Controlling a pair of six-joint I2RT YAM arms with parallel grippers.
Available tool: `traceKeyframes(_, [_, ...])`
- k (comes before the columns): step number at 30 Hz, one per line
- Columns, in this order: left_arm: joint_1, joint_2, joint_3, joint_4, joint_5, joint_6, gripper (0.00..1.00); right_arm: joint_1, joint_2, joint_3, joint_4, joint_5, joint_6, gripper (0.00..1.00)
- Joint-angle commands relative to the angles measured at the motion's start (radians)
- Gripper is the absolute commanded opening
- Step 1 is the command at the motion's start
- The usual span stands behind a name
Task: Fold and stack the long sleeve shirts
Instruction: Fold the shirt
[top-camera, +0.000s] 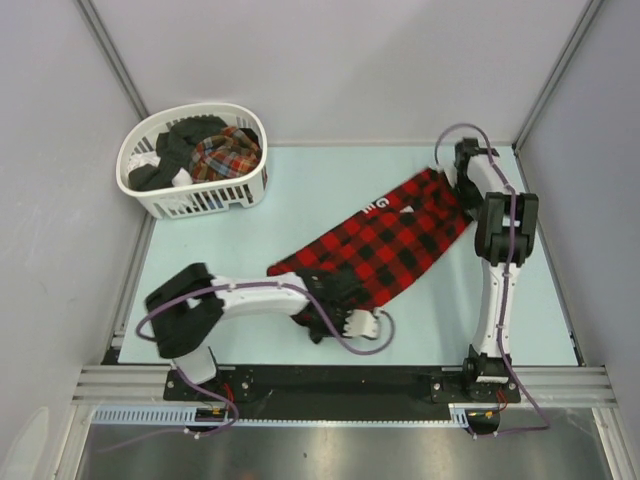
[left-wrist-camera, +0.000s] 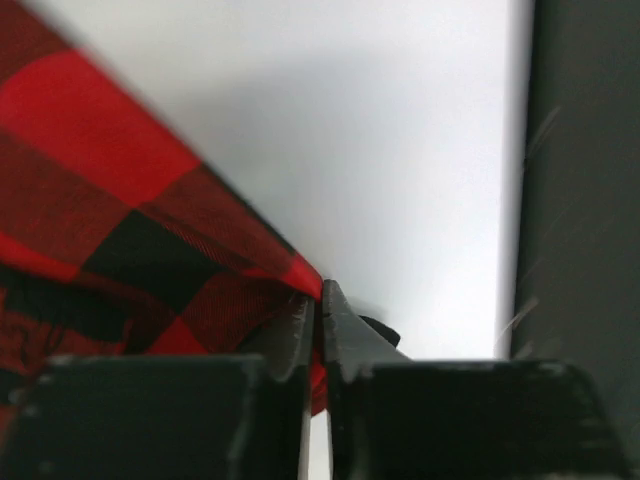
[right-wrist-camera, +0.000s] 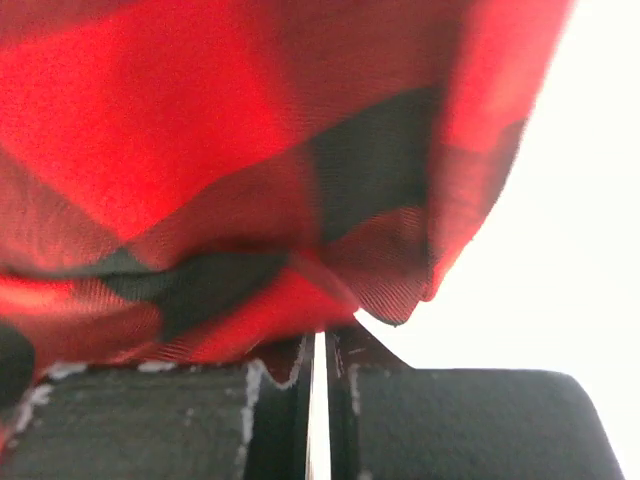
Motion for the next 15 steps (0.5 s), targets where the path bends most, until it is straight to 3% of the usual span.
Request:
traceKeyframes(1, [-0.147,0.148,0.191,-0.017,0.215,-0.389,0.31,0.126,0.14,0.289,0.498,-0.044,-0.034,0.02])
traceKeyframes(2, [-0.148,0.156,0.21,-0.017,0.231,-0.414,0.4,0.138,0.128,0.31,0.495,-0.041,-0.036,0.1])
traceKeyframes(4, [-0.127,0.115,0.24,-0.026,0.245,-0.442,0.5,0.152,0.032,0.306,0.495,-0.041,-0.036,0.24])
traceKeyframes(5, [-0.107,0.084,0.242,-0.029,0.259,-0.442,0.53,0.148,-0.017,0.289,0.493,-0.055,-0.025,0.43])
traceKeyframes(8, [0.044,-0.054,0.242,-0.03,0.326,-0.471,0.63,0.109,-0.214,0.161,0.489,-0.148,-0.005,0.67])
traceKeyframes(10, [0.218,-0.093,0.259,-0.055,0.39,-0.483,0.62,0.071,-0.301,0.081,0.442,-0.241,0.035,0.71])
traceKeyframes(15, [0.604,-0.059,0.3,-0.073,0.423,-0.511,0.61,0.008,-0.51,-0.124,0.316,-0.546,0.229,0.69])
